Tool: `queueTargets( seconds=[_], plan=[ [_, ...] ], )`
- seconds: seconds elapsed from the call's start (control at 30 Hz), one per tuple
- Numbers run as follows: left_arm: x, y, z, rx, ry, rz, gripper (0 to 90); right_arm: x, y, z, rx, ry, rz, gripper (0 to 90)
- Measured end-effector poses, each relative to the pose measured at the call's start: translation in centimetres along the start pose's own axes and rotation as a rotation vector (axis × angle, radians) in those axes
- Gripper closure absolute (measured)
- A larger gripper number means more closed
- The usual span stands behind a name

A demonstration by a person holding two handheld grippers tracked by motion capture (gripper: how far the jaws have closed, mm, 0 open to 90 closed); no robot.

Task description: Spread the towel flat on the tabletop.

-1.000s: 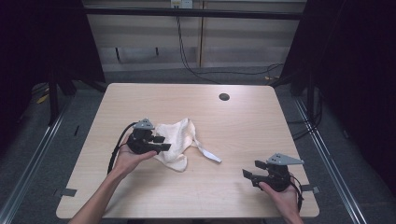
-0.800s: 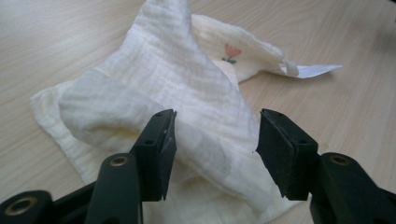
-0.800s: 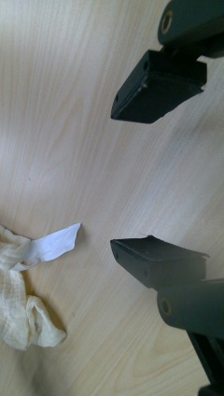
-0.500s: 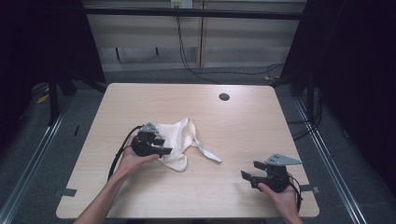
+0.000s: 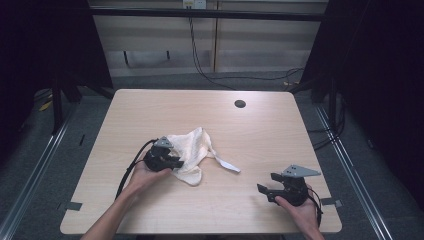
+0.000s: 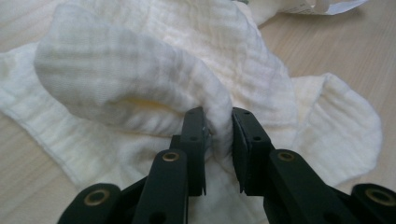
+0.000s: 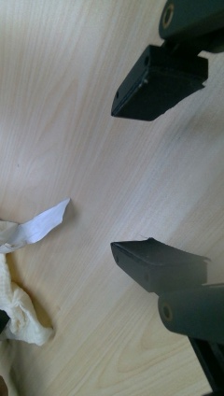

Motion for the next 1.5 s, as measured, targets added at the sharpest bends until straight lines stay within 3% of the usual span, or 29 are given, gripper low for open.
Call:
queueTargets(
  seconds=[0.37,0.67,0.97,1.03,1.07,1.17,1.2,1.3,1.37,1.4,1.5],
  plan=[
    [-0.3,0.0,-1.5,-0.039,0.030,0.025,81.1,0.0,0.0,0.2,0.012,-0.014,-0.002,28.8],
    [-0.9,-0.1,-3.7,-0.078,0.075,0.028,81.4,0.0,0.0,0.4,0.014,-0.011,0.008,28.9],
    [-1.7,-0.5,-5.8,-0.120,0.074,0.038,80.8,0.0,0.0,1.1,0.038,-0.032,0.005,34.9],
    [-2.1,-0.8,-6.1,-0.129,0.078,0.049,80.7,0.1,0.0,1.3,0.050,-0.033,0.003,36.0],
    [-2.3,-0.8,-6.2,-0.145,0.070,0.041,80.6,0.3,0.2,1.6,0.094,0.004,-0.011,37.1],
    [-2.8,-1.3,-6.6,-0.147,0.069,0.041,80.4,0.5,0.5,1.9,0.129,0.030,-0.015,37.3],
    [-3.1,-1.7,-7.0,-0.152,0.074,0.050,78.8,0.8,0.9,2.2,0.117,-0.014,-0.001,40.2],
    [-3.3,-2.0,-7.3,-0.156,0.086,0.066,72.8,0.9,1.1,2.6,0.136,-0.022,0.001,41.2],
    [-3.3,-2.3,-7.5,-0.152,0.078,0.064,68.5,0.8,1.5,3.1,0.154,-0.051,0.019,42.3],
    [-3.2,-2.6,-7.7,-0.158,0.085,0.060,66.9,0.7,1.7,3.5,0.155,-0.088,0.037,43.8],
    [-3.0,-3.6,-8.0,-0.171,0.091,0.029,64.3,0.9,1.8,3.8,0.169,-0.088,0.031,45.6]
  ],
)
Point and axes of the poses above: each handheld gripper's, and its own axes: y roughly forward along the jaws, x roughly out of its top, z roughly to its left, the point moved 6 cm from there along y, roughly forward along the jaws, and after that the axes turned 1 degree about -x, right-handed, at the moved point
